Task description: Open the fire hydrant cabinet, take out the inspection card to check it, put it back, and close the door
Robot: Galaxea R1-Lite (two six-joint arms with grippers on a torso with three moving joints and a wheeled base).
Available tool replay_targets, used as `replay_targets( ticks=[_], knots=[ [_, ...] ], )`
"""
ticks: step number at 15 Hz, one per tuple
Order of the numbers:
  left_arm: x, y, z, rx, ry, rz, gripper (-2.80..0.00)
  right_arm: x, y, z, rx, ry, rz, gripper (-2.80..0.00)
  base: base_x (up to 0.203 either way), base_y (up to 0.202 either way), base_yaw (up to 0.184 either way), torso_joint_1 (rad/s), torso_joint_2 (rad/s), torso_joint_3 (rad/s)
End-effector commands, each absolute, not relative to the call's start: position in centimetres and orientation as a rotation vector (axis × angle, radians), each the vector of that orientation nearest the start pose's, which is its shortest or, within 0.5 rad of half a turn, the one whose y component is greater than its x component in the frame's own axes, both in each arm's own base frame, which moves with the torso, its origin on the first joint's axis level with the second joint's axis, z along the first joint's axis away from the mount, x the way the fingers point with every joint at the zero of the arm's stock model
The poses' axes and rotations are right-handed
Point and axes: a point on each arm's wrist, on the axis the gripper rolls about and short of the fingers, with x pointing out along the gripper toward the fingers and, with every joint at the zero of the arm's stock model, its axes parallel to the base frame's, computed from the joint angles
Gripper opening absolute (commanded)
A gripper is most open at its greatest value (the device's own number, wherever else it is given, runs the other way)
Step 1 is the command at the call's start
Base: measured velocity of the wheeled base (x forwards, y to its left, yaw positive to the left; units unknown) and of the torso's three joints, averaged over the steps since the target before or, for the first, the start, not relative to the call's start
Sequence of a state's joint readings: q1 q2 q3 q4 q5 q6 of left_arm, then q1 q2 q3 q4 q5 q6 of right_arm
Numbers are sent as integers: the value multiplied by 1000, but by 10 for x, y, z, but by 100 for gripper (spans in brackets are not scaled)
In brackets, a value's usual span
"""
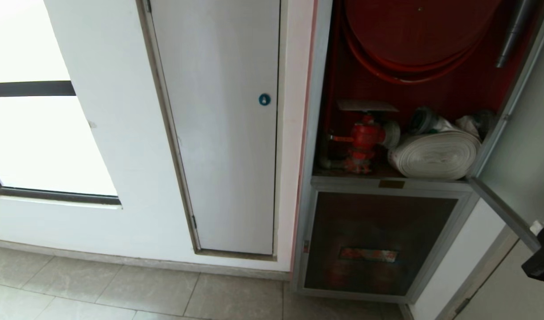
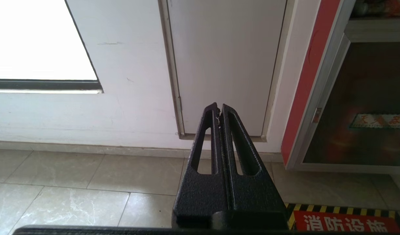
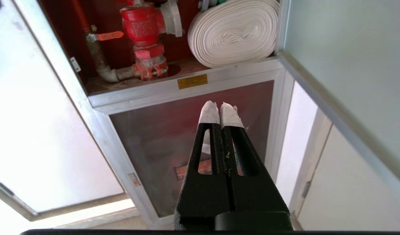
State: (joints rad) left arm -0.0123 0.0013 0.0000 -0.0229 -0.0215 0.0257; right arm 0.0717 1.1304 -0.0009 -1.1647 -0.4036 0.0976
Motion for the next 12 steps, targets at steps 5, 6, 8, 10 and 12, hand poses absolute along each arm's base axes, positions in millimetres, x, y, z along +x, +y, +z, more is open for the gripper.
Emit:
replay_targets(
  ticks=[5,6,8,10,12],
  knots=[
    [-22,0,74,25,-8,-34,-280,46,-7,164,29,-169,-397,-280,0,0,0,0,0,0],
    [-22,0,74,26,-8,-34,-280,37,-8,162,23,-170,-409,-280,0,0,0,0,0,0],
    [-22,0,74,26,-8,-34,-280,21,-9,155,13,-165,-431,-280,0,0,0,0,0,0],
    [-22,0,74,26,-8,-34,-280,7,-10,145,-1,-140,-453,-280,0,0,0,0,0,0],
    [-22,0,74,26,-8,-34,-280,-2,-10,134,-15,-104,-463,-280,0,0,0,0,0,0]
  ],
)
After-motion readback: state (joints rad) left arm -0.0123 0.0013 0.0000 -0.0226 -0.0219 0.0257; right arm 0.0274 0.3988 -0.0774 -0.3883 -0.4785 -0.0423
